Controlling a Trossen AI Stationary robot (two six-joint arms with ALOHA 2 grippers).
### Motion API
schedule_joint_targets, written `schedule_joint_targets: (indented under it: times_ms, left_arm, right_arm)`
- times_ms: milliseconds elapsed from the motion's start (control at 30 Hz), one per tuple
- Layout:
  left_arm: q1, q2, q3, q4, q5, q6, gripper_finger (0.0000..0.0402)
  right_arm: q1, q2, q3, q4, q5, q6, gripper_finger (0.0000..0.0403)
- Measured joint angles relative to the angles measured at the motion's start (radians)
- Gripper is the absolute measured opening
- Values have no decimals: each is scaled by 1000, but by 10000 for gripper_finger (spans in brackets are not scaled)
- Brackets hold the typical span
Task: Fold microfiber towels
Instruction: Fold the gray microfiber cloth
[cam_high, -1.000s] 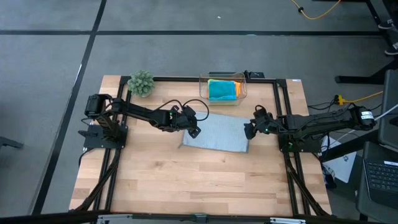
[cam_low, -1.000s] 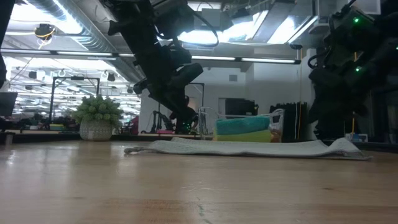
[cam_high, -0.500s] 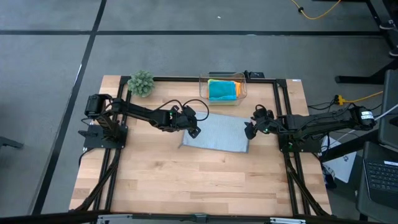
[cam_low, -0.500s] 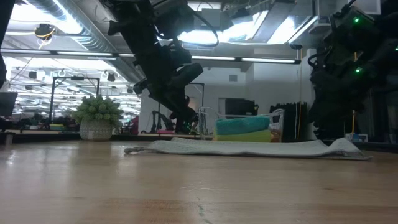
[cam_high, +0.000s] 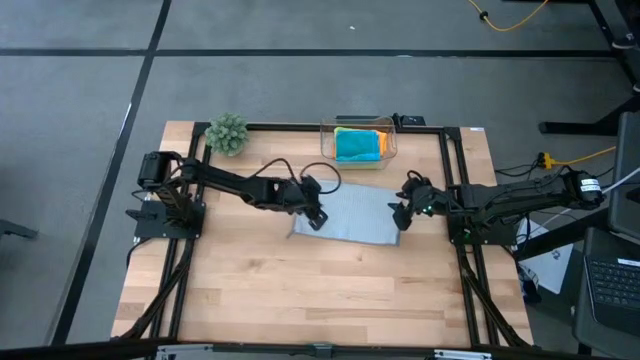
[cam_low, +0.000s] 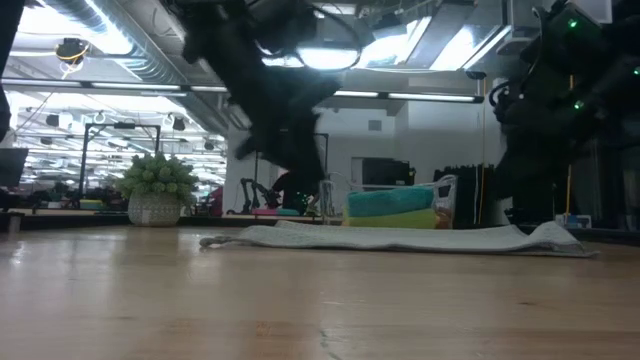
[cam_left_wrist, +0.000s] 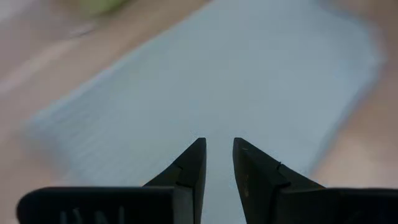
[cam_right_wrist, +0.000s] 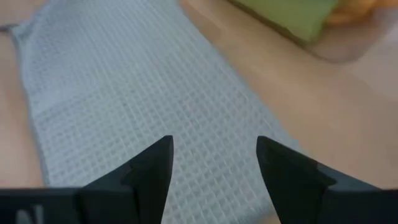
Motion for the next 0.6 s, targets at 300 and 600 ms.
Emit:
schedule_joint_targets:
  times_ms: [300,600]
  left_arm:
    - [-67,205,30,617,88,195,73]
    - [-70,457,299,597,95,257,73]
  right_arm:
    - [-1,-8,9,123,87,-102,232]
    - [-1,-14,222,146,290,-369,232]
